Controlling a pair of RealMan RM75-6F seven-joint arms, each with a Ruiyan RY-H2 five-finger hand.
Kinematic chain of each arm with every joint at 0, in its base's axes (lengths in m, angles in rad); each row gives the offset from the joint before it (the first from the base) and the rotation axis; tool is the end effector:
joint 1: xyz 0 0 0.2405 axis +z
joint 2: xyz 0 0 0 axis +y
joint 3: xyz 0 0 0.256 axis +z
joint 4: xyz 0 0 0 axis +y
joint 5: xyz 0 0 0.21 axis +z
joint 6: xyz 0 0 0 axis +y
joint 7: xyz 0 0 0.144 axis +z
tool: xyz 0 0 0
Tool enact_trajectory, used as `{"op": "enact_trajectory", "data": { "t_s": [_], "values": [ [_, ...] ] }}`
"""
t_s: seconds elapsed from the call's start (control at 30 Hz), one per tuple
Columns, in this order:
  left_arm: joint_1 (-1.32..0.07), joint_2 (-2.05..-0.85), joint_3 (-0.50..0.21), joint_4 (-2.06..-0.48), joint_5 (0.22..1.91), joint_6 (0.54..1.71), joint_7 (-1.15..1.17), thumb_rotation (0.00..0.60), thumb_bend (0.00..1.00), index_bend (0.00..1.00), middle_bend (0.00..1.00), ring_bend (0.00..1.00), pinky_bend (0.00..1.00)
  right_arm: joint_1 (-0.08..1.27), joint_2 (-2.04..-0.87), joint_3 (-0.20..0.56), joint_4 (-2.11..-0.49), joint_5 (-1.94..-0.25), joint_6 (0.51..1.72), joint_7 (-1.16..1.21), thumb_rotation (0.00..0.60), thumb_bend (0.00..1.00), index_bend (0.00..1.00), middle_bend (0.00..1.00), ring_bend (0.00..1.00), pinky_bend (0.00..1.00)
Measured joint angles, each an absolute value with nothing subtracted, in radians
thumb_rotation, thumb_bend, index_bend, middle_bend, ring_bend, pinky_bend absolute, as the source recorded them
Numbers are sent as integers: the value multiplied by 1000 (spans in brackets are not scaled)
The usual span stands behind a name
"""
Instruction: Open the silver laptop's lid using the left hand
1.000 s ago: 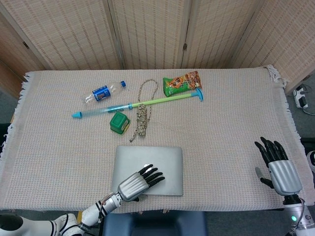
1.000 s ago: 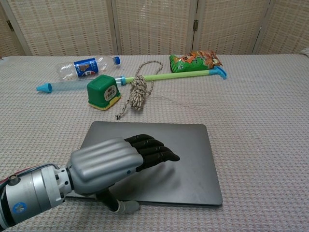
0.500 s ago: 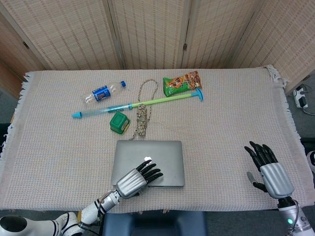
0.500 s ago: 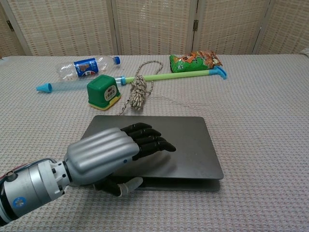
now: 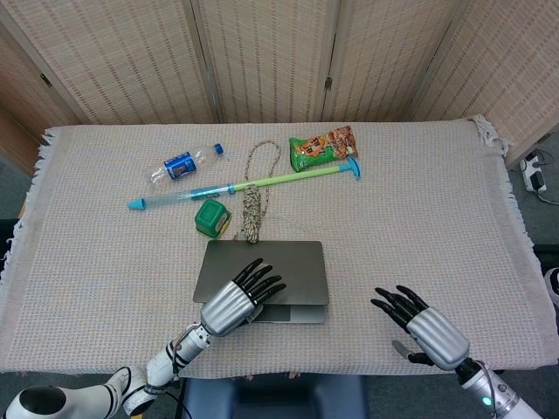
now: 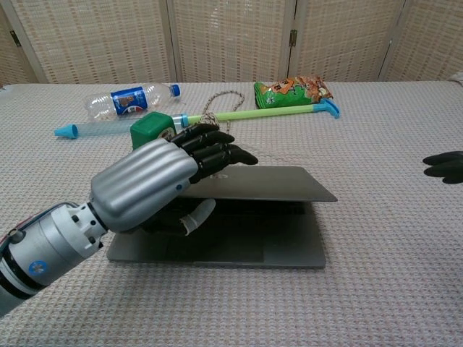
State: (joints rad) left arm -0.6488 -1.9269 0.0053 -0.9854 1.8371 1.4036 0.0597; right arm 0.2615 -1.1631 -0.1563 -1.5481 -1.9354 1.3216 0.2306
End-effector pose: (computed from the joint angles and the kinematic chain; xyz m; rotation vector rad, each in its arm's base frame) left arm -0.1223 0.2632 -0.0858 -2.0405 -0.4268 -1.4607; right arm -0.2655 -0.1647 0.0822 2.0326 -1.0563 1.0609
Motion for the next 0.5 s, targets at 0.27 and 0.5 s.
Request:
{"op": "enact_trajectory", "data": {
  "t_s": [0.27,0.5],
  "values": [
    [-671,-1918,-29,-994,1815,1406,70,600,645,189,222,120,0,335,-1201,-212,-1519,-2028,1278,282,600,467,0,94,170,45],
    [-681,-1899,-48,-1020,1789,1401,74,600,645,189,222,120,0,401,-1209,-220,-1566,-1999,1132,266,600,653,0,0,58,0]
  ]
}}
